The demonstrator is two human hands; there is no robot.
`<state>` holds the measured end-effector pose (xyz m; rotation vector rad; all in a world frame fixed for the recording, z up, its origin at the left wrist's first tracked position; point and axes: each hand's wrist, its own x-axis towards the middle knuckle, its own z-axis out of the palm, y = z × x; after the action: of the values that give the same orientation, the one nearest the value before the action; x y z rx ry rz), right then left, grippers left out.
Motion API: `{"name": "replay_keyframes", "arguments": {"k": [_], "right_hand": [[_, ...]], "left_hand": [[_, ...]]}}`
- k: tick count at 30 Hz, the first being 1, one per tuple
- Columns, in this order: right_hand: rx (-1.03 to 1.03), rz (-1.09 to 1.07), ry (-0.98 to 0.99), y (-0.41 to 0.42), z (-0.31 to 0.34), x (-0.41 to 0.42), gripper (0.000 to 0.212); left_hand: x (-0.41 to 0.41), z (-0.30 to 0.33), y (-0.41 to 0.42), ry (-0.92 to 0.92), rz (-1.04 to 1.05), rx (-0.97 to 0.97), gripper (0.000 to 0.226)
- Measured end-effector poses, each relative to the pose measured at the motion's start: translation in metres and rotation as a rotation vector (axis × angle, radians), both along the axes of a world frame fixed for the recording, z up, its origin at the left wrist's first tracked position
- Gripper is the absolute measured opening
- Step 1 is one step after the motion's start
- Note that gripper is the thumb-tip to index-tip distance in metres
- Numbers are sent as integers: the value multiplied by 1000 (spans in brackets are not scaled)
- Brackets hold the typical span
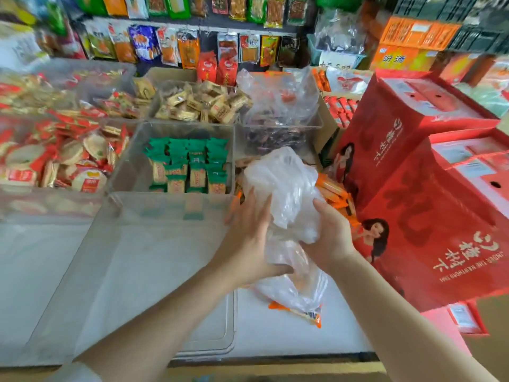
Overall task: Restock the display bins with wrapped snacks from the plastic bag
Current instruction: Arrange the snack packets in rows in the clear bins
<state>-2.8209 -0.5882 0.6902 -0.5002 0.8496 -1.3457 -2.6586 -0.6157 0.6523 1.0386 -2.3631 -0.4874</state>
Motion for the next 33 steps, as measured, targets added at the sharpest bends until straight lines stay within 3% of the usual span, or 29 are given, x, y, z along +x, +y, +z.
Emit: {"name": "replay_keyframes", "arguments": {"k": [2,4,7,9,13,15,19,23,28,31,33], "right_hand": [[-37,82,12,-31,7,3,72],[-87,166,30,-57,15,10,89],[-180,276,37,-89,17,17,72],[-178,240,165,-102,16,21,61],[-75,-84,536,-113,5,16,50],[-73,-195,689,-111,-4,14,44],[43,-118,1108,-117,-25,21,77],[142,-93,675,-146,-35,55,85],[112,-5,500,-208,-41,107,71],[205,186,620,-237,-48,148,47],[261,356,994,-249,-57,157,41]], "left_hand": [[-3,0,-20,0,153,-125,127],[3,7,-42,23,256,-245,120],[17,20,-80,78,304,-345,98],[27,26,-104,76,304,-300,80],[43,36,-154,330,451,-44,37],[48,39,-181,437,544,-21,34],[61,42,-222,489,630,-26,43],[78,18,-238,372,431,98,48],[117,-15,-219,113,18,199,61],[125,-37,-212,-50,-17,148,74],[126,-53,-218,-200,67,125,71]]}}
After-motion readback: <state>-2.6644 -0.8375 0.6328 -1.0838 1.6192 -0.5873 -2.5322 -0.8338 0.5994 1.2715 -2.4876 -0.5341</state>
